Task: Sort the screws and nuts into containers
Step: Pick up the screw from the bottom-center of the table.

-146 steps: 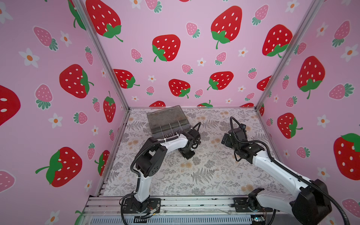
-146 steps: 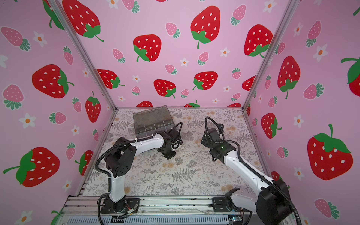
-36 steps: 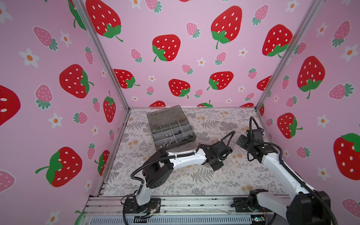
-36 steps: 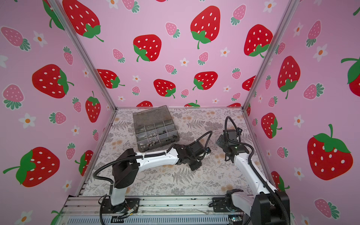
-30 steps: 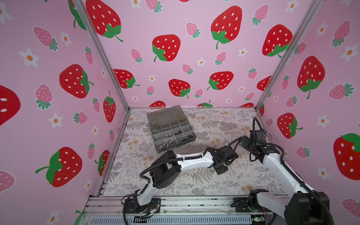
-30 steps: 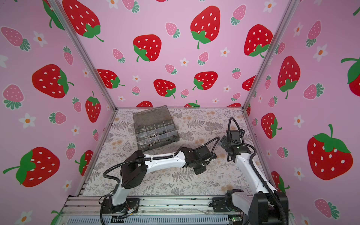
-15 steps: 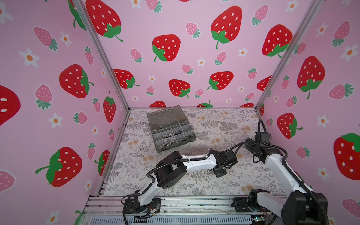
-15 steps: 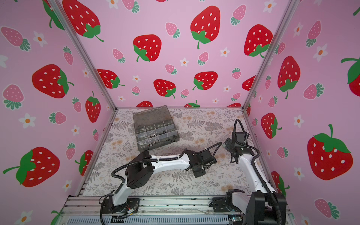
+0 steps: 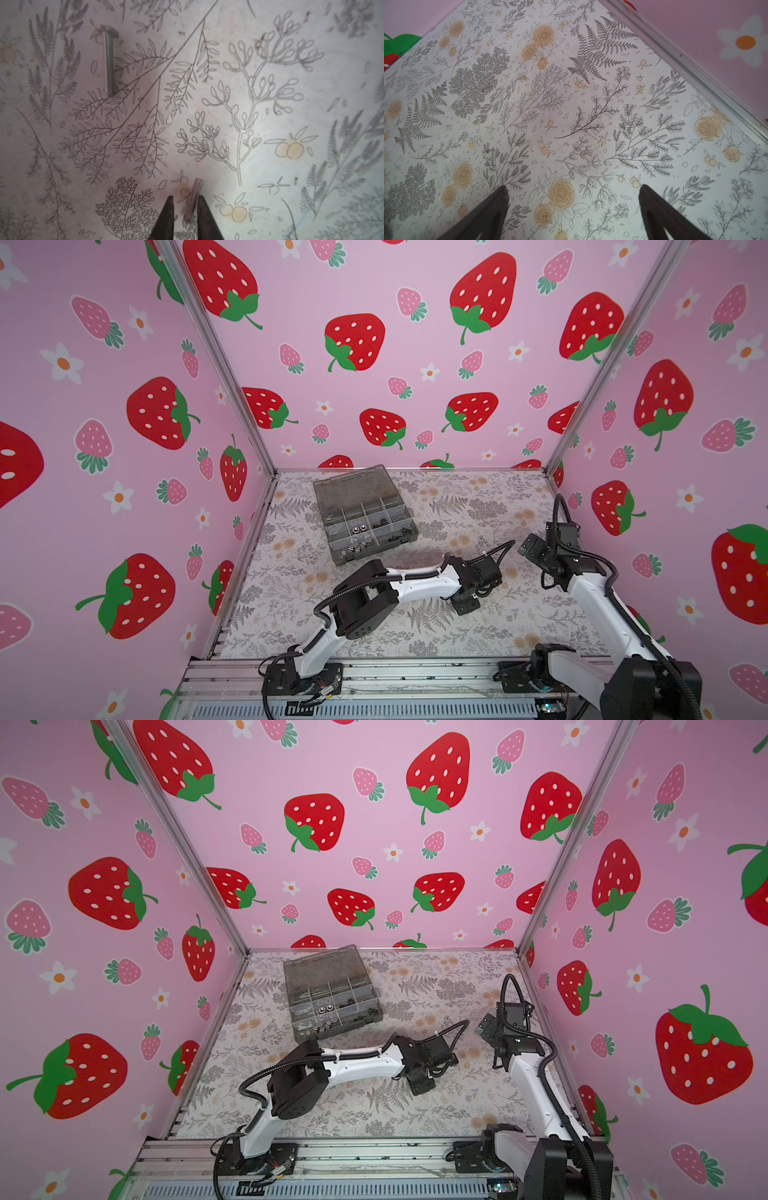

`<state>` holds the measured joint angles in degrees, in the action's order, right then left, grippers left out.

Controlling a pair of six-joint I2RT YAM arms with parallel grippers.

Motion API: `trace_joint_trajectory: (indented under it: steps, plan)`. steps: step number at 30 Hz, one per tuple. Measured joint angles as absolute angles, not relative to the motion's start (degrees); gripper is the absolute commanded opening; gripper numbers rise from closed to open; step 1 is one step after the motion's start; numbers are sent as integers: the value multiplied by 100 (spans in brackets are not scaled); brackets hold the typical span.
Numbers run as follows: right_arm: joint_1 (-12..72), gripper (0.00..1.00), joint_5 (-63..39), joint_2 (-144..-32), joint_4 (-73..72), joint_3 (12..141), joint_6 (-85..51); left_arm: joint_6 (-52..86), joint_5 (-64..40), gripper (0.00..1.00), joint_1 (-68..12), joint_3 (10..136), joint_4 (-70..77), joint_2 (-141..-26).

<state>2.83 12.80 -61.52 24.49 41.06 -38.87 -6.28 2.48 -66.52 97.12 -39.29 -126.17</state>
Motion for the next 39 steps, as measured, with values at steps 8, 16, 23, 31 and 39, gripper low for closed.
trace_joint_trajectory:
  steps: [8, 16, 23, 31, 39]
  plan:
    - [283, 100, 1282, -6060, 2449, 4106, -3887, -631, 38, 22, -6648, 9712, -4021, -12617]
    - [283, 100, 1284, -5966, 2451, 4106, -3889, -655, -19, 16, -6646, 9880, -4095, -12770]
    - [283, 100, 1293, -5798, 2458, 4106, -3892, -663, -97, 12, -6521, 9939, -4097, -12811]
    - [283, 100, 1304, -5712, 2460, 4106, -3894, -668, -156, 8, -6331, 9937, -4130, -12811]
    - [283, 100, 1304, -5684, 2475, 4106, -3894, -709, -215, 0, -6309, 9944, -4213, -12811]
